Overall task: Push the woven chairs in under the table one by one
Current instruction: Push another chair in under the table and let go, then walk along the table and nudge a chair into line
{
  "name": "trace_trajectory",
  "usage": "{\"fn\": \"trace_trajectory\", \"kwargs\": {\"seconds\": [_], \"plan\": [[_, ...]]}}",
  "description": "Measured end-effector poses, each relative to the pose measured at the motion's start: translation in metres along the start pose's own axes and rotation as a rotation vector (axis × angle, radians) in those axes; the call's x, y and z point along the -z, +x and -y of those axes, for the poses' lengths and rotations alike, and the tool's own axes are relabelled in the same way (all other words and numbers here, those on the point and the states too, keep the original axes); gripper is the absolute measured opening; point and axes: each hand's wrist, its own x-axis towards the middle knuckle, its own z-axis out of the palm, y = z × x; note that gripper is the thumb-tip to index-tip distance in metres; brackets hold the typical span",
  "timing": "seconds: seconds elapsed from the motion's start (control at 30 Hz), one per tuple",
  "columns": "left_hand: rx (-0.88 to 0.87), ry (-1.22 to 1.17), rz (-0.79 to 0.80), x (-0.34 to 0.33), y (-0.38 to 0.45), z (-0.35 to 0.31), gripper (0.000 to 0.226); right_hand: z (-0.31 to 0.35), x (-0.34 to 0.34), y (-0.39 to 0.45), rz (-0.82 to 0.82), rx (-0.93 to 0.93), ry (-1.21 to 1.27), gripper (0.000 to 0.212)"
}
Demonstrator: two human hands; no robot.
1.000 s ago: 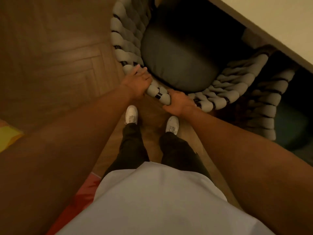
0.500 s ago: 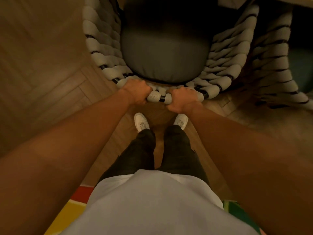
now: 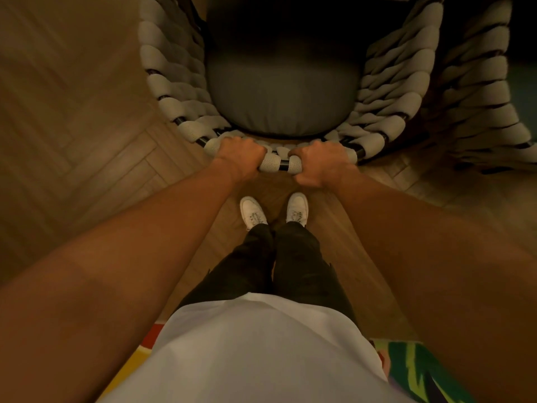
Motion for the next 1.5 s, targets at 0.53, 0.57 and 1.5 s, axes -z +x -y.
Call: {"fn": "trace_trajectory", "kwargs": {"seconds": [0.53,0.57,1.5], "plan": [[0.019,-0.094,-0.063,-0.002,0.001,0.002,0.056,-0.008,0.001,0.014,0.028,-0.048,0.016,0.055],[0.013,-0.114,-0.082,-0.003,-0.003,0.003,0.059,-0.008,0.001,0.014,0.039,-0.051,0.01,0.056],[0.434,-0.456,-0.17,-0.09,-0.204,0.13,0.084,0.217,0.051,0.031,0.049,0.401,-0.167,0.071]]}}
